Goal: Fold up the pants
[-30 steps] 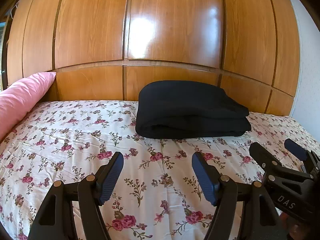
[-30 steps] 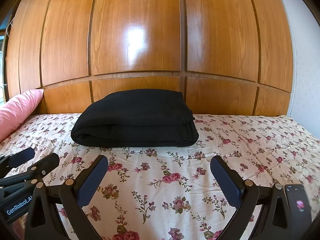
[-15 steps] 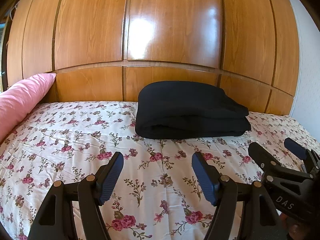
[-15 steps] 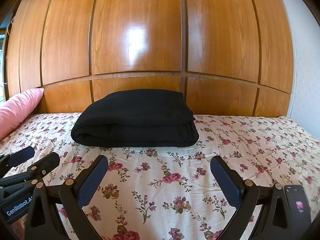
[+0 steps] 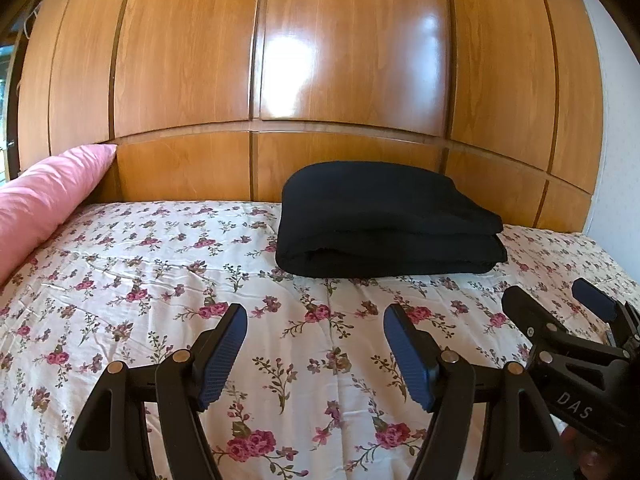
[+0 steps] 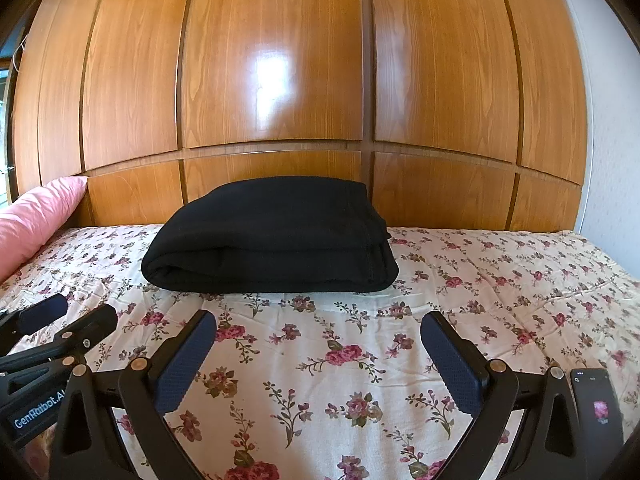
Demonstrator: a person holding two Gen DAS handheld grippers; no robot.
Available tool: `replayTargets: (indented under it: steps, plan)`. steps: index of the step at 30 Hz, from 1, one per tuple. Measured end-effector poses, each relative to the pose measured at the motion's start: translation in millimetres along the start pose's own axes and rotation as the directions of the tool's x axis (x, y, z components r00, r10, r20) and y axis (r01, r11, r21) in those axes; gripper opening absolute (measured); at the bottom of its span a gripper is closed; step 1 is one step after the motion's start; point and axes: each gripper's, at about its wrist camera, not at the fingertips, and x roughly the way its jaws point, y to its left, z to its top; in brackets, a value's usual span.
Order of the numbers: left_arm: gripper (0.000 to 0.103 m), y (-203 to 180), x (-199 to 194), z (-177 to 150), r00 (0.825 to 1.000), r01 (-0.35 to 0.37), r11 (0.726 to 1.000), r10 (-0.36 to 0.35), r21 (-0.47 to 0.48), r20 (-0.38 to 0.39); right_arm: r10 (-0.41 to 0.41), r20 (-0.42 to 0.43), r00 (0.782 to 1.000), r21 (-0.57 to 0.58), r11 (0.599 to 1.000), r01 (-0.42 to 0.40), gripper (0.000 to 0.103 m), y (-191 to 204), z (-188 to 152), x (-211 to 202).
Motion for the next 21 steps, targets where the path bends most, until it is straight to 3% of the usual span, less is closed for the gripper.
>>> replayTargets:
  steps: [21]
  plan:
    - [0.072, 1.3, 6.0, -0.7, 1.000, 0.002, 1.000, -0.002, 0.000, -0.029, -0.002, -0.001, 1.000, 0.002, 1.000, 0.002, 0.102, 0.3, -0.2, 0.7]
